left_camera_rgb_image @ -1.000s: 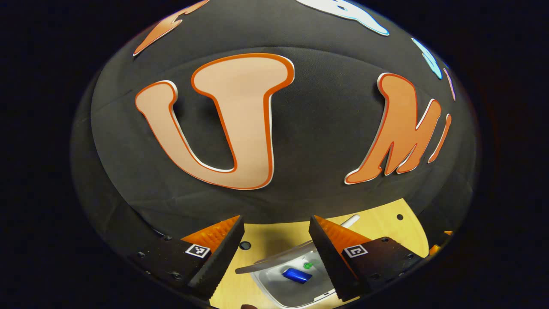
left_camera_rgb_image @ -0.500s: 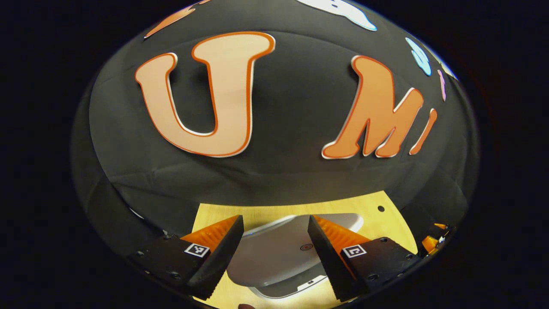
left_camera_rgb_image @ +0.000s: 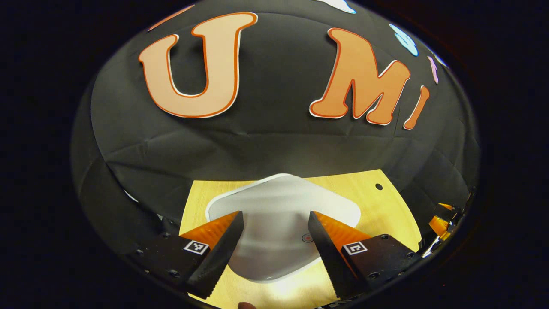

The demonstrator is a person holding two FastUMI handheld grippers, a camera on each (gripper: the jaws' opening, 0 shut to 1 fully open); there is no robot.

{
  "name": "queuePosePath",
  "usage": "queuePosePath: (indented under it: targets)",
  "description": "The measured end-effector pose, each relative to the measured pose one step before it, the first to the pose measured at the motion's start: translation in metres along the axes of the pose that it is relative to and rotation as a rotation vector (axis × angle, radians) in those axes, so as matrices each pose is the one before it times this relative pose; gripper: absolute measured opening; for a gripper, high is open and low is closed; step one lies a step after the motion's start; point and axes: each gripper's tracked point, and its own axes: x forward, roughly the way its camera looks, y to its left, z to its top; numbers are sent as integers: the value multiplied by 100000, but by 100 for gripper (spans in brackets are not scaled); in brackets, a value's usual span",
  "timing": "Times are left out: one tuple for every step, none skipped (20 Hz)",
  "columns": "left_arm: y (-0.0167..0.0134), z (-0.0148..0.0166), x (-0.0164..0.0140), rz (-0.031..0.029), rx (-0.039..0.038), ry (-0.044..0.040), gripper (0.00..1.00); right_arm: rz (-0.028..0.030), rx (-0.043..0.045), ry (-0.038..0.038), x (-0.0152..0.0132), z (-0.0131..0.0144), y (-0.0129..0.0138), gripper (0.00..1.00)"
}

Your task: Press the lid of the desktop garbage bin to open it, pick up the crumpled paper on the desktop and throw it into the bin, then pick up the pop can on the desktop and drop it into the bin, and finally close the garbage bin lid.

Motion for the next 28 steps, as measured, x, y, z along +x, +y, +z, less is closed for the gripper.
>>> queuePosePath:
  targets:
    - [-243,-804,18,-134,565,945,98,600,323,434,-20,-143,197,95]
    - [-272,-834,136,-150,852,778,98,535,-12,245,-42,-23,187,95]
    - [-109,-818,135,113,813,1084,98,320,-190,143,87,-64,59,96]
    - [-101,-805,184,-119,1026,1012,98,315,-76,109,17,-166,99,95]
    - [-86,-564,169,219,683,766,98,299,-5,108,74,-34,90,96]
    - [68,-443,225,403,118,797,98,253,-74,63,-85,35,90,95]
    - [-17,-278,247,471,153,201,98,111,-160,134,-33,-57,32,96]
    - [70,-364,230,413,927,314,98,117,-77,139,-70,-99,-4,96]
    - [-57,-315,175,411,892,651,98,204,99,229,98,-12,77,96]
    - [-12,353,-180,170,538,-1600,98,49,90,297,45,-119,29,95]
    - [48,-285,-24,-192,-180,730,98,-14,68,402,172,-144,-33,96]
    - [-46,-39,32,-270,-910,-156,97,-51,145,431,-82,-225,-53,96]
    - [261,-139,-18,433,-531,-557,98,127,131,175,37,-31,96,95]
    - [-16,-167,43,577,547,-521,98,79,20,153,-40,-184,-72,96]
    - [-36,57,141,666,1613,-1471,99,-10,-128,92,42,-26,65,96]
    - [-24,-204,94,434,809,-465,99,-151,-110,81,184,68,7,96]
    - [-195,-46,6,311,450,-227,98,-188,85,16,7,-33,-55,96]
    - [-7,117,29,-14,667,-3023,99,59,185,-21,84,90,62,96]
    - [128,-47,-205,-176,685,-1308,99,169,93,-137,49,19,82,96]
    - [43,103,33,-259,-974,-1733,99,92,-97,-174,-22,-20,-53,96]
    - [13,-111,-43,-203,-1127,-209,99,-107,-205,207,-64,-85,82,95]
    - [16,129,33,79,127,-950,99,58,-72,401,87,-38,114,96]
    - [89,50,-27,141,732,-526,99,374,180,326,48,-194,18,96]
    - [-13,136,9,128,-680,-828,98,421,355,-1,-36,11,108,96]
    - [-21,148,-156,136,-718,-365,98,119,319,-595,-157,132,27,96]
    - [128,-106,35,689,-567,112,98,78,355,-611,-57,301,114,96]
    - [97,-42,58,909,-365,-146,98,-80,459,-304,-121,166,16,96]
    - [39,65,40,843,-312,-44,99,-238,269,-293,38,143,-103,95]
